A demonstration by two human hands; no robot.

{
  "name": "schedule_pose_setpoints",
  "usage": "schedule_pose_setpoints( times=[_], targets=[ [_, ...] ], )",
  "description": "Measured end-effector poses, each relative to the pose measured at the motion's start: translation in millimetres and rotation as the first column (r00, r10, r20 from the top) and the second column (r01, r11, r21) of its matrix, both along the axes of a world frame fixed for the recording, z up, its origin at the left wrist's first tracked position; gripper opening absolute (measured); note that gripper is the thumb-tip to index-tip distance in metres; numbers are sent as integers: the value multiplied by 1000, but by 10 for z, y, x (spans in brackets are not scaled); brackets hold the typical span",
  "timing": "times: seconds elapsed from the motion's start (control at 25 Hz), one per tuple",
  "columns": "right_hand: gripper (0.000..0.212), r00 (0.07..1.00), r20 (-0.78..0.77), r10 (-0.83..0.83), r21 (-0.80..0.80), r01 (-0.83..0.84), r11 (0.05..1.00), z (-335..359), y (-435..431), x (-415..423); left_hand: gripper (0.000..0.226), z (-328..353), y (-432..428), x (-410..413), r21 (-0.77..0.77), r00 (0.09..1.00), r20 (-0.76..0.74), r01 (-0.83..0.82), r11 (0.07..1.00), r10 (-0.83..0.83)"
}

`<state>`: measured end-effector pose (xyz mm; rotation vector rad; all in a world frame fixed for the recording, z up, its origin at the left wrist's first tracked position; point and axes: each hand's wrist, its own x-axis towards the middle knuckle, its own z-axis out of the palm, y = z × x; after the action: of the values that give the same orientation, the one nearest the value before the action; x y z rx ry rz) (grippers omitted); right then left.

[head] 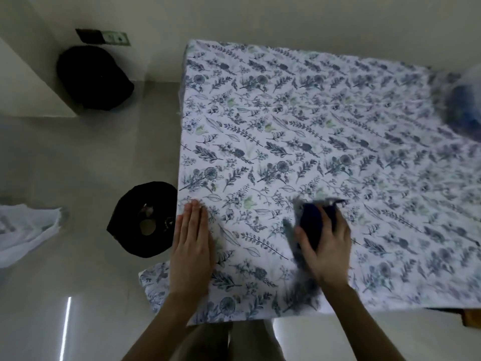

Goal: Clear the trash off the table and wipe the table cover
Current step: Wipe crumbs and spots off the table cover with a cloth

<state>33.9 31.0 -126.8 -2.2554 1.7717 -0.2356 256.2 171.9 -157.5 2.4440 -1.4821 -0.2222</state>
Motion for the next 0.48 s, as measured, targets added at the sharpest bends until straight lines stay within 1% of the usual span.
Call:
schedule_pose_setpoints(
  times=[0.12,0.2,0.28,0.32,0.36,0.48],
  targets=[
    [71,997,22,74,-6,-74,997,24,170,260,52,37,-116,-129,22,994,23,110,994,-110],
    [67,990,43,135,4,-135,991,12,260,389,52,36,-213,-246,19,990,0,140,990,-140],
    [64,974,51,221,-1,-222,975,-8,219,287,51,54,-325,-395,14,987,-7,162,987,-161],
    [63,971,52,232,0,-233,973,-5,143,162,51,65,-377,-482,8,984,-3,179,984,-178],
    [63,977,57,208,6,-208,978,-7,45,-6,51,85,-431,-577,4,980,0,197,980,-197],
    [61,994,93,63,29,-66,997,14,-295,-638,51,151,-640,-947,5,961,-3,278,961,-278]
  ],
)
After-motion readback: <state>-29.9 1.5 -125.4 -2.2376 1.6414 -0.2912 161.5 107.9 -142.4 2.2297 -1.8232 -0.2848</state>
